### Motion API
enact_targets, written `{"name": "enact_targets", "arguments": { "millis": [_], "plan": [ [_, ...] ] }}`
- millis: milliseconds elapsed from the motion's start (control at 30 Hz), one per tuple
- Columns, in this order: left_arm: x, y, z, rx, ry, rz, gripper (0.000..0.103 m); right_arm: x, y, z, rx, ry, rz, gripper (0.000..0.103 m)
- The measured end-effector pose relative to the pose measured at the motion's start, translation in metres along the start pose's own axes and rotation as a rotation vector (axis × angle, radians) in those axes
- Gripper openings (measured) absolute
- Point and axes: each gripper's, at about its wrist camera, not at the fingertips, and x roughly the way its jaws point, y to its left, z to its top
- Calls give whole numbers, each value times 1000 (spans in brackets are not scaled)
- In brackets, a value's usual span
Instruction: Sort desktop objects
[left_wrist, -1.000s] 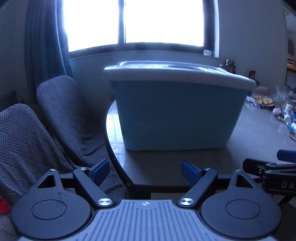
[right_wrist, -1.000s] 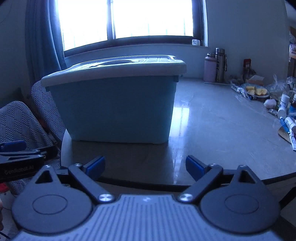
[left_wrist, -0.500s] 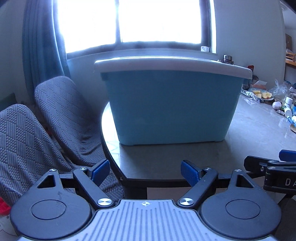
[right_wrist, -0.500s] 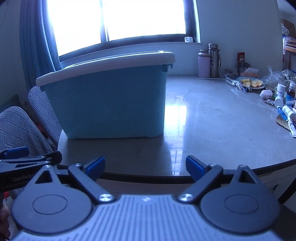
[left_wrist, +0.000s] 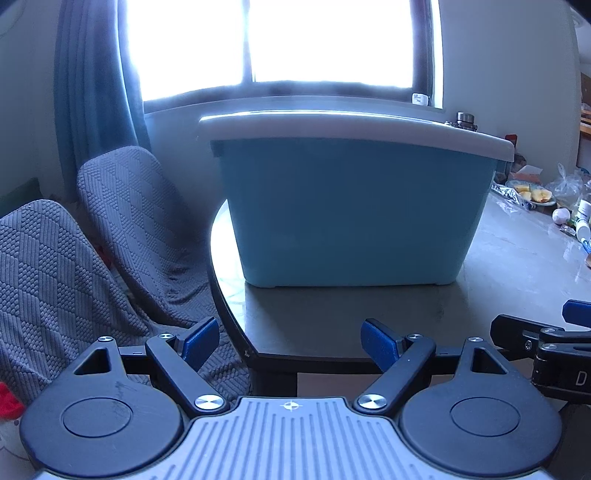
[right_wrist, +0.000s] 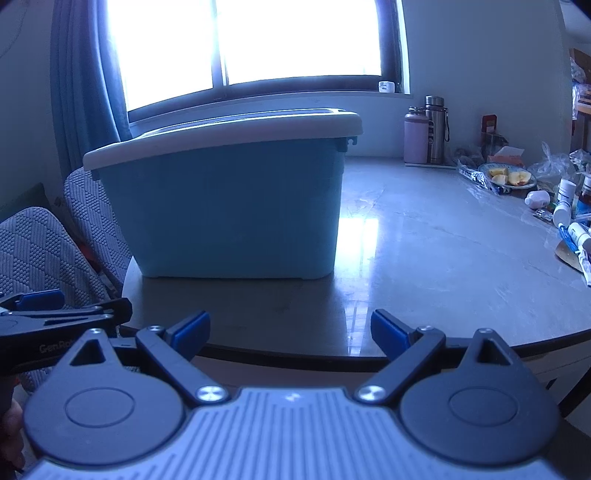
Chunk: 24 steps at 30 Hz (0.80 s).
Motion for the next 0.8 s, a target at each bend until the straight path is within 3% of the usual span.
{"name": "enact_targets", "arguments": {
  "millis": [800],
  "plan": [
    [1,-2,-2,26,-2,-23,85,3,6,1,10,9,-7,94]
  ]
}}
